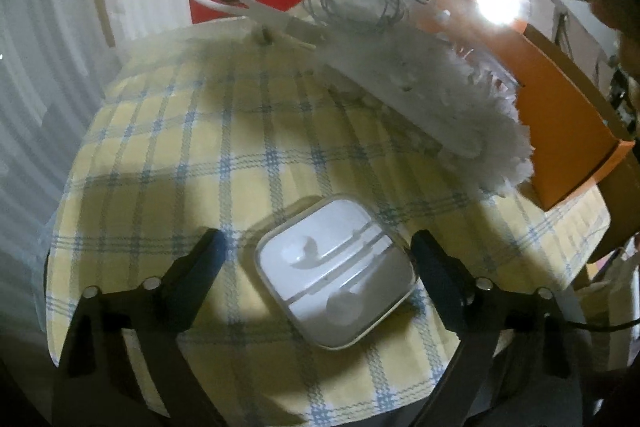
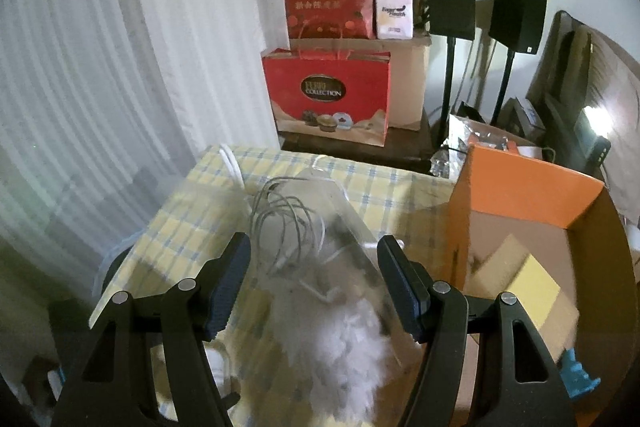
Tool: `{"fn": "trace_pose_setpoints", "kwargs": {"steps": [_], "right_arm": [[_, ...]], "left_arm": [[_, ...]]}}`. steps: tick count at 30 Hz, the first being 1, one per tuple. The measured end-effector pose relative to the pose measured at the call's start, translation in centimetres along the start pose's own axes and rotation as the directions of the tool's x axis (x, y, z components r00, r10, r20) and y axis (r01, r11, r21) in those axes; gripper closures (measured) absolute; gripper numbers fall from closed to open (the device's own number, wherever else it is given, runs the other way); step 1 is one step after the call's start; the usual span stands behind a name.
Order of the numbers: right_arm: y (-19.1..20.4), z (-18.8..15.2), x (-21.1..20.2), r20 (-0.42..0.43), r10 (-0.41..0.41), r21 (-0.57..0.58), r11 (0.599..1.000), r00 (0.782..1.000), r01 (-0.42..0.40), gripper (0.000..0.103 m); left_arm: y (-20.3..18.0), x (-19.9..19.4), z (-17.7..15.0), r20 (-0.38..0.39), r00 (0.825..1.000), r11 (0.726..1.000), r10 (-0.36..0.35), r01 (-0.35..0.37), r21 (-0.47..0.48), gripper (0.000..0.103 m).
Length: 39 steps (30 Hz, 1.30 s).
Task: Organize objects
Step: 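Grasp the white earphone case with the left tool while the right tool grasps the white cable, then carry the earphone case and white cable over the orange box with both tools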
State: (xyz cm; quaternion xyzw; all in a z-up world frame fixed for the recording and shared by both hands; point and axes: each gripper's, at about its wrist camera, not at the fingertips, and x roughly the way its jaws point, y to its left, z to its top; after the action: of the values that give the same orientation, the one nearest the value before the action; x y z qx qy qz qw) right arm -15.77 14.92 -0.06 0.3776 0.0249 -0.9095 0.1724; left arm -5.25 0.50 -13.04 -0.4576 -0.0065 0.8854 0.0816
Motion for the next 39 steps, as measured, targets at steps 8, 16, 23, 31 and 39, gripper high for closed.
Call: {"fn": "trace_pose_setpoints", "kwargs": {"steps": [8,16,23,31,39], "right_arm": [[1.1,0.4,3.7,-0.034,-0.022,-0.018,1.000,0.999,0.021,0.049],[2.2,-0.1,6.5,-0.085,-0.086,-0.077,0.994,0.993,0.079,0.069],[1.8,-0.3,6.9,-0.085,-0.089,-0.069,0.994,0.992,0.084,0.095],[1.3,0.7,3.7,0.015,-0.088,-0.050,0.995,0.996,0.089,0.100],[1.0,3.1,-1.3,0.132,-0.112,-0.063,0.991,0.985,0.121,0.101]], "left_arm": [[0.5,-0.2,-0.1,0.023,1.000,1.000,0.017,-0.017,0.009,0.030],[1.7,-0.7,0.4,0.014,0.999,0.998,-0.040,0.041,-0.054,0.030],[2.1,-1.5,1.0,0.029,0.998,0.996,-0.054,0.055,-0.069,0.030],[2.7,-3.4,3.1,0.063,0.994,0.991,-0.089,0.095,-0.099,0.030],[2.3,-6.9,7.3,0.145,0.985,0.991,-0.090,0.103,-0.087,0.030]]}}
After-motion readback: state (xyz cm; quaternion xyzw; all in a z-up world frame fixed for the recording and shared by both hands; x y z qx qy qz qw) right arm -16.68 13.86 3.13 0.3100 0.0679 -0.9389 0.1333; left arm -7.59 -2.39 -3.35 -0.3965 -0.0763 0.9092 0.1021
